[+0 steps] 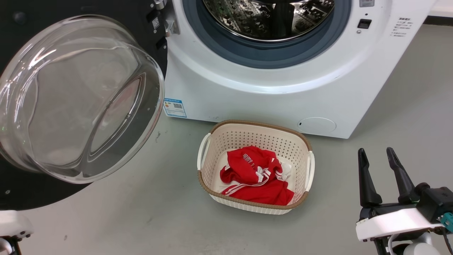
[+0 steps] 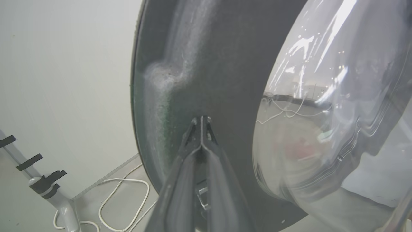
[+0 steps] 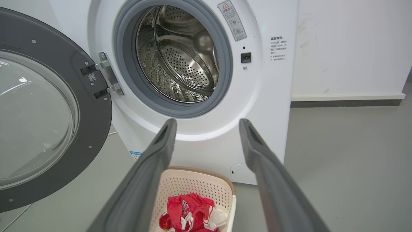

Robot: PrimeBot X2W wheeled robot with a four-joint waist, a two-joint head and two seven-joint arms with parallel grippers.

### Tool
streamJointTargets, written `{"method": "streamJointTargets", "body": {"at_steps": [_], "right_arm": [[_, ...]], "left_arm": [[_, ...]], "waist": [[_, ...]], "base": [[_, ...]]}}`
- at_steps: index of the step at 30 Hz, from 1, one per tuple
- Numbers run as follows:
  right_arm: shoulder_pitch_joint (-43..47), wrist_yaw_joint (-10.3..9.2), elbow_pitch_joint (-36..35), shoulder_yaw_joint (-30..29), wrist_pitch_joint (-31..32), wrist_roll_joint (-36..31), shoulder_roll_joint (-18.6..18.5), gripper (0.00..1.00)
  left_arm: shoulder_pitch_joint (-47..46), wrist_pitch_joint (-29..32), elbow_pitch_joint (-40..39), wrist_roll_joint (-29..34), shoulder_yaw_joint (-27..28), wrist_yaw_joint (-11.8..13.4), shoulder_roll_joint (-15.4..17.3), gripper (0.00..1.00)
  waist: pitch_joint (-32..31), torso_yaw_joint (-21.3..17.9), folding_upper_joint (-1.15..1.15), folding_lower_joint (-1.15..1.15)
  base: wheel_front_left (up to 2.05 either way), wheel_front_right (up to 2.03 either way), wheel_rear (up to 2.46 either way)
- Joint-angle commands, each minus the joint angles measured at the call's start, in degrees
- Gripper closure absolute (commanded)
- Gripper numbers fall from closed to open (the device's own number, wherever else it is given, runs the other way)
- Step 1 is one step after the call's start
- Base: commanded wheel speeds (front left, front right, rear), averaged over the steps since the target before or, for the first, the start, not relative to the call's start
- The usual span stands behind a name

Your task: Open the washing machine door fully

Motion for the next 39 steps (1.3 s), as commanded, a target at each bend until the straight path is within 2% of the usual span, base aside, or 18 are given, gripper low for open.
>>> {"method": "streamJointTargets", "body": {"at_steps": [1,4,8,14,18,19,21,22,23,29,34,39], "right_arm": [[-0.2,-0.02,0.1,0.1,-0.2,-0.1,0.1,0.00],[0.2,-0.03,0.4,0.4,-0.3,0.1,0.1,0.00],[1.1,-0.02,1.1,1.1,-0.4,0.8,0.1,0.00],[2.0,-0.03,1.7,1.9,-0.6,0.8,0.1,0.00],[2.7,-0.02,1.5,1.7,-0.8,0.4,0.1,0.00],[2.7,-0.02,1.5,1.6,-0.8,0.3,0.1,0.00],[2.8,-0.02,1.3,1.6,-0.7,0.1,0.1,0.00],[2.9,-0.03,1.2,1.6,-0.7,0.1,0.1,0.00],[2.9,-0.02,1.0,1.6,-0.6,-0.1,0.1,0.00],[2.9,-0.02,0.6,1.5,-0.4,-0.1,0.1,0.00],[2.2,-0.03,0.5,1.9,-0.4,-1.0,0.0,0.00],[1.9,-0.03,-0.3,1.5,-0.5,-2.4,0.1,0.00]], "left_arm": [[-0.6,0.2,0.5,0.5,1.0,-0.2,0.4,1.00],[1.1,0.2,-0.4,1.5,2.0,-0.5,-0.7,1.00],[5.1,0.2,-4.4,3.0,3.4,-0.3,-4.0,1.00],[11.8,0.1,-13.8,5.1,3.4,-0.9,-11.5,1.00],[14.9,0.2,-19.2,6.0,0.5,-2.2,-15.0,1.00],[15.5,0.1,-20.2,6.1,-0.6,-2.3,-15.5,0.91],[16.5,0.2,-22.0,6.1,-3.4,-2.1,-16.0,0.31],[17.0,0.2,-22.7,5.9,-4.9,-1.9,-16.2,0.09],[17.1,0.2,-23.3,6.0,-6.4,-1.8,-16.3,0.00],[16.1,0.2,-26.1,6.6,-13.8,-0.8,-16.4,0.00],[14.5,0.2,-26.7,7.9,-19.9,-0.8,-16.4,0.00],[11.7,0.1,-25.5,8.9,-23.0,-2.0,-16.4,0.00]], "waist": [[-0.4,-0.5,0.00,0.00],[-1.2,-1.5,0.00,0.00],[-2.5,-2.8,0.00,0.00],[-4.3,-4.0,0.00,0.00],[-5.2,-4.1,0.00,0.00],[-5.3,-4.0,0.00,0.00],[-5.5,-4.0,0.00,0.00],[-5.6,-3.9,0.00,0.00],[-5.7,-3.9,0.00,0.00],[-6.0,-3.8,0.00,0.00],[-6.4,-5.4,0.00,0.00],[-6.3,-7.5,0.00,0.00]], "base": [[0.00,0.00,0.00],[0.00,0.00,0.00],[0.00,0.00,0.00],[0.00,0.00,0.00],[0.00,0.00,0.00],[0.00,0.00,0.00],[0.00,0.00,0.00],[0.00,0.00,0.00],[0.00,0.00,0.00],[0.00,0.00,0.00],[0.00,0.00,0.00],[0.00,0.00,0.00]]}}
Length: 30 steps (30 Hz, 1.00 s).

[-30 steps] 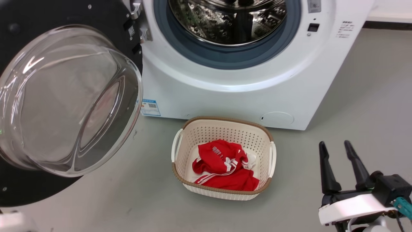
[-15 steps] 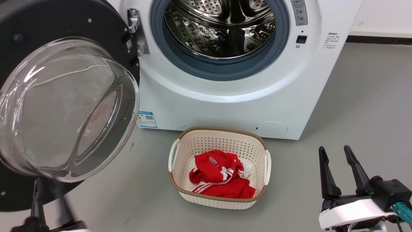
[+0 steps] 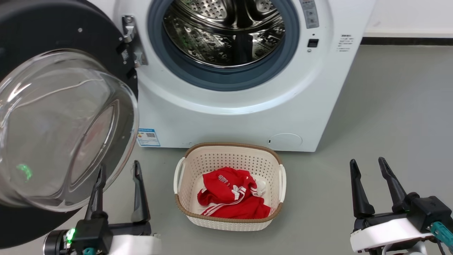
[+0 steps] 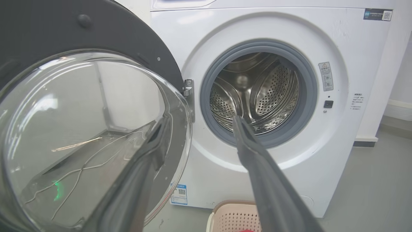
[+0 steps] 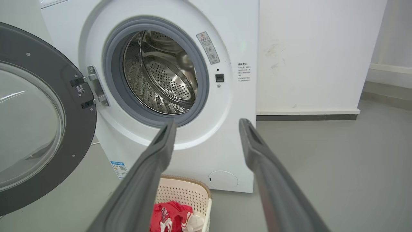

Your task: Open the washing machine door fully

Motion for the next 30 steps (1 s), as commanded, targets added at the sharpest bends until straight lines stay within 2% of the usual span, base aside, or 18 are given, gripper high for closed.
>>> {"method": "streamJointTargets", "body": {"at_steps": [1,8,24,25,28,30], "right_arm": [[-0.5,-0.02,-0.3,0.0,0.1,-0.3,0.1,0.00],[0.6,-0.03,-0.2,-0.4,0.2,-1.0,0.1,0.00],[-0.7,-0.02,0.8,0.0,-0.1,-1.3,0.1,0.00],[-0.1,0.01,0.8,0.1,0.0,-0.9,0.0,1.00],[0.9,0.01,2.1,0.2,0.0,-0.2,0.0,1.00],[0.9,0.01,2.0,0.3,0.3,2.3,-0.1,1.00]], "left_arm": [[-0.9,0.1,0.4,0.4,-0.2,-0.3,0.0,0.00],[-2.2,0.2,2.4,0.6,-0.6,-1.1,0.0,0.00],[-2.2,0.2,4.2,0.9,-1.4,-1.4,0.0,0.00],[-1.5,0.0,4.2,0.8,-1.4,-1.5,0.0,1.00],[-0.7,0.0,5.3,0.2,-1.6,-1.4,0.0,1.00],[-0.5,0.3,5.0,-2.4,-1.6,-1.4,0.0,1.00]], "waist": [[0.0,-0.8,0.00,0.00],[-0.2,-2.7,0.00,0.00],[0.4,-2.7,0.00,0.00],[0.4,-2.7,0.00,0.00],[0.4,-2.7,0.00,0.00],[0.4,-2.7,0.00,0.00]], "base": [[0.00,0.00,0.00],[0.00,0.00,0.00],[0.00,0.00,0.00],[0.00,0.00,0.00],[0.00,0.00,0.00],[0.00,0.00,0.00]]}}
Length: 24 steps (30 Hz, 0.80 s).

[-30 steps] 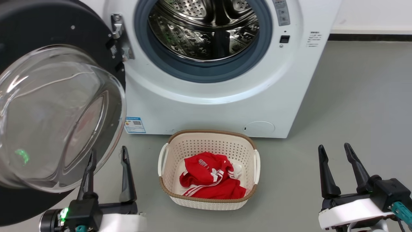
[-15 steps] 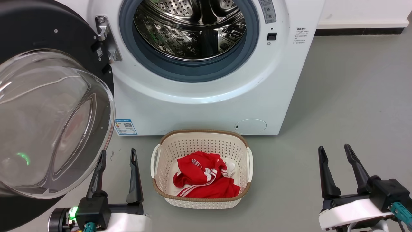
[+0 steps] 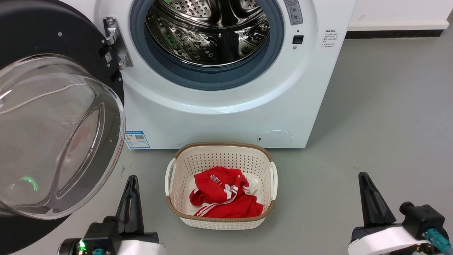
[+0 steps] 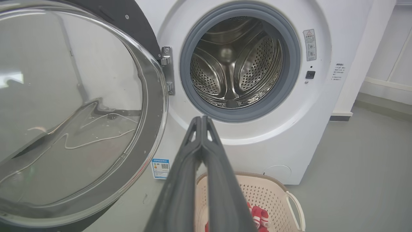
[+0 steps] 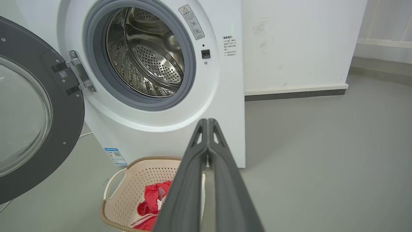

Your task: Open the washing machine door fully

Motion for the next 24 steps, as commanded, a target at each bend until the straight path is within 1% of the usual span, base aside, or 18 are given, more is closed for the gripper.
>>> {"method": "streamJointTargets", "body": {"at_steps": [1,12,24], "right_arm": [[-0.8,0.00,-0.9,0.0,0.4,2.8,-0.2,1.00],[-2.3,0.00,0.7,0.0,2.6,16.0,-1.1,1.00],[-3.5,-0.01,1.9,-0.3,4.8,28.1,-1.6,1.00]], "left_arm": [[-0.6,0.5,-1.1,-2.9,0.0,-0.1,0.2,1.00],[-2.6,2.9,2.0,-16.8,0.6,-2.2,1.1,1.00],[-4.5,5.3,5.0,-29.7,1.2,-4.1,1.7,1.00]], "waist": [[0.0,0.0,0.00,0.00],[-0.3,0.1,0.00,0.00],[-0.5,0.3,0.00,0.00]], "base": [[0.00,0.00,0.00],[0.00,0.00,0.00],[0.00,0.00,0.00]]}}
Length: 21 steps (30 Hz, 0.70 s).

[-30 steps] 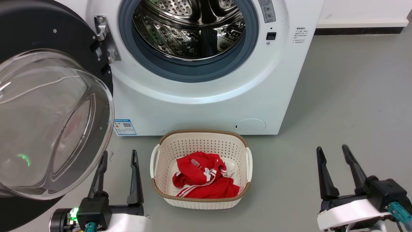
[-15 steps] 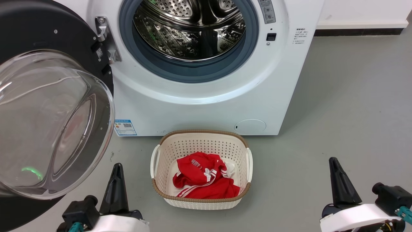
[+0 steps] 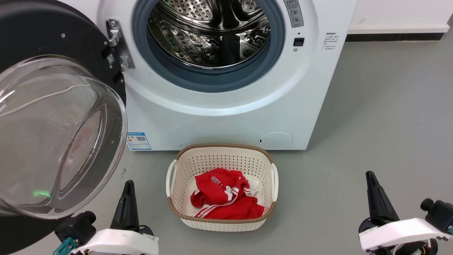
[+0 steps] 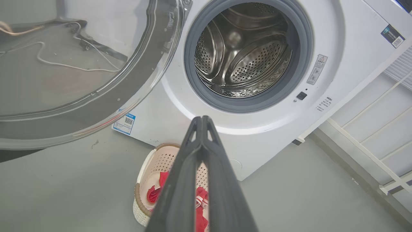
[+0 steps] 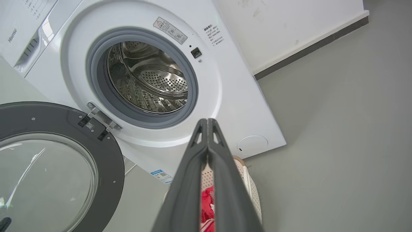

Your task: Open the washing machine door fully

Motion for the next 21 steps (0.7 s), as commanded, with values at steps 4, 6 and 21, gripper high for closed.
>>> {"method": "streamJointTargets", "body": {"at_steps": [4,6,21], "right_arm": [[-2.1,0.00,-0.1,-0.3,0.9,5.3,-0.6,1.00],[-2.3,0.00,0.0,-0.3,1.3,7.0,-0.7,1.00],[-3.3,0.00,1.2,-0.9,3.6,18.3,-1.0,1.00]], "left_arm": [[-2.2,1.0,0.4,-5.5,0.5,-1.0,0.5,1.00],[-2.5,1.3,0.8,-7.3,0.6,-1.2,0.6,1.00],[-3.9,3.8,2.8,-19.2,1.6,-2.9,0.9,1.00]], "waist": [[-0.1,0.1,0.00,0.00],[-0.1,0.1,0.00,0.00],[-0.4,0.2,0.00,0.00]], "base": [[0.00,0.00,0.00],[0.00,0.00,0.00],[0.00,0.00,0.00]]}}
